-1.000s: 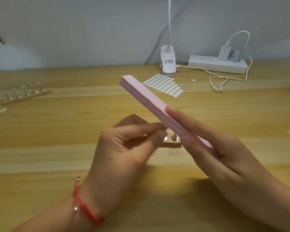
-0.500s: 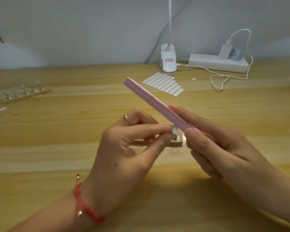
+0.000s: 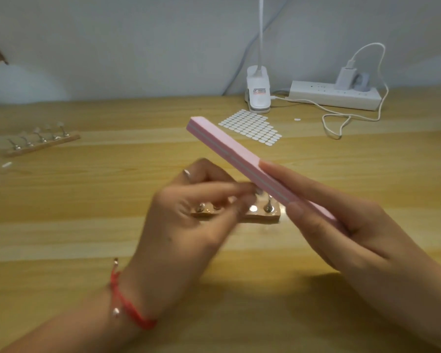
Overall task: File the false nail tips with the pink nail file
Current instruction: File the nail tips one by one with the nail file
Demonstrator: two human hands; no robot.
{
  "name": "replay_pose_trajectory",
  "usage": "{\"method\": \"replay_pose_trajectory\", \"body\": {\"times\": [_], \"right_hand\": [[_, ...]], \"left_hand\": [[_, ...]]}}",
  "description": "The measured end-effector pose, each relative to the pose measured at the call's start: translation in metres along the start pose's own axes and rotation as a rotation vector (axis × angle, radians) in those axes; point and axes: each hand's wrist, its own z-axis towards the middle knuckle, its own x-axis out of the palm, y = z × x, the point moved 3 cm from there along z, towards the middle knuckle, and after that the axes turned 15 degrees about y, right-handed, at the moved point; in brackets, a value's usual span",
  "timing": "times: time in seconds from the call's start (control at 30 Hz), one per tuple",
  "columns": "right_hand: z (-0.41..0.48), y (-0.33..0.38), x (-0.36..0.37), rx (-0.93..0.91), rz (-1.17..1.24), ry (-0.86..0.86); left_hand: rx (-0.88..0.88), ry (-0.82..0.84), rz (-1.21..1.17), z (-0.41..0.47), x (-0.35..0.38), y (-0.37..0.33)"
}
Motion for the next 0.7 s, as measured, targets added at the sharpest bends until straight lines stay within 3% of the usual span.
{"method": "replay_pose_trajectory", "body": {"times": [0.07,0.2,0.3,0.43,0.53,0.7], "right_hand": [[0.0,-0.001,0.001,0.019,-0.021,-0.006],[0.0,0.004,-0.002,0.01,-0.044,-0.023],[-0.002,0.006,-0.003,0.015,-0.084,-0.047],[-0.001,0.006,-0.003,0.005,-0.103,-0.01],[-0.002,0.006,-0.005,-0.011,-0.124,-0.016],[-0.003,0.007,-0.007,-0.017,-0.101,-0.008]], "left_hand": [[-0.032,-0.062,-0.014,0.001,-0.006,0.004],[-0.018,0.035,-0.039,-0.002,0.006,-0.001],[-0.086,-0.058,-0.052,0.0,-0.002,0.007],[-0.053,0.009,-0.072,0.001,0.002,0.002],[-0.101,-0.11,-0.08,0.003,-0.008,0.006],[-0.026,0.004,-0.054,0.001,0.004,-0.003]]}}
